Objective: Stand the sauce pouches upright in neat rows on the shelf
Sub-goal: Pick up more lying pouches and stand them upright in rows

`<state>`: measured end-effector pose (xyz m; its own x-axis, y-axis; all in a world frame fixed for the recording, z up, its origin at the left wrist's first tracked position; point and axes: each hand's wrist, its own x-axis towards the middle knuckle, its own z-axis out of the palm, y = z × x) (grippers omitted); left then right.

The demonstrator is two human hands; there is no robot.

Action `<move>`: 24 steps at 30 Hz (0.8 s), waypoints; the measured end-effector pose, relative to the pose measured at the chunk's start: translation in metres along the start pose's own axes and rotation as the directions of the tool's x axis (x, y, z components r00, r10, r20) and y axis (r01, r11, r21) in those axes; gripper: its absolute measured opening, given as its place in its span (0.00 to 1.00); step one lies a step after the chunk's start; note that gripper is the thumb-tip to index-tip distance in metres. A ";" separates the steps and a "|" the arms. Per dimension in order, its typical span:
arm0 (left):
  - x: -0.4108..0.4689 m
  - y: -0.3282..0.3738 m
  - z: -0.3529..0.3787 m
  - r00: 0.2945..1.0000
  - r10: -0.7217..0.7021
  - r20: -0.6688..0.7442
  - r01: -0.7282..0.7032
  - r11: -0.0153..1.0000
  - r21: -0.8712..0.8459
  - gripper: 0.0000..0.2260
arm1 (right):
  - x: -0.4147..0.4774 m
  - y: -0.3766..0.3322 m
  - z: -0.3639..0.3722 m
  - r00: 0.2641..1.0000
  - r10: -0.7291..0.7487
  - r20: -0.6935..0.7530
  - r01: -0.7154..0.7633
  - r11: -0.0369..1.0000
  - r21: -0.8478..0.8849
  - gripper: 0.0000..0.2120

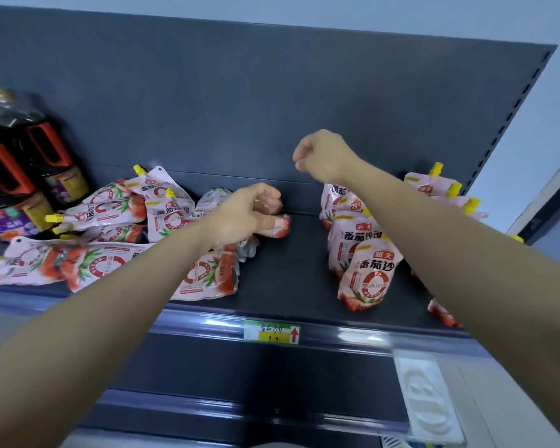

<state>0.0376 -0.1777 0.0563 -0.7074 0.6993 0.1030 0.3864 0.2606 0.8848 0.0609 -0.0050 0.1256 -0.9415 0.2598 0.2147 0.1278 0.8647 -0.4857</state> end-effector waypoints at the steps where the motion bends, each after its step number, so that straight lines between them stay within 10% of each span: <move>1: -0.003 -0.004 -0.008 1.000 0.002 -0.015 -0.001 0.999 0.038 0.18 | 0.003 -0.003 0.007 1.000 -0.005 0.022 0.005 1.000 -0.012 0.08; 24: -0.003 -0.102 -0.107 0.964 -0.170 -0.207 0.232 0.916 0.328 0.21 | 0.069 -0.029 0.142 0.901 -0.001 0.434 0.120 0.962 -0.245 0.28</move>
<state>-0.0630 -0.2782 0.0141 -0.8696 0.4919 0.0431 0.3840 0.6188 0.6853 -0.0521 -0.0733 0.0347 -0.9837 0.0462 -0.1736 0.0868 0.9684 -0.2337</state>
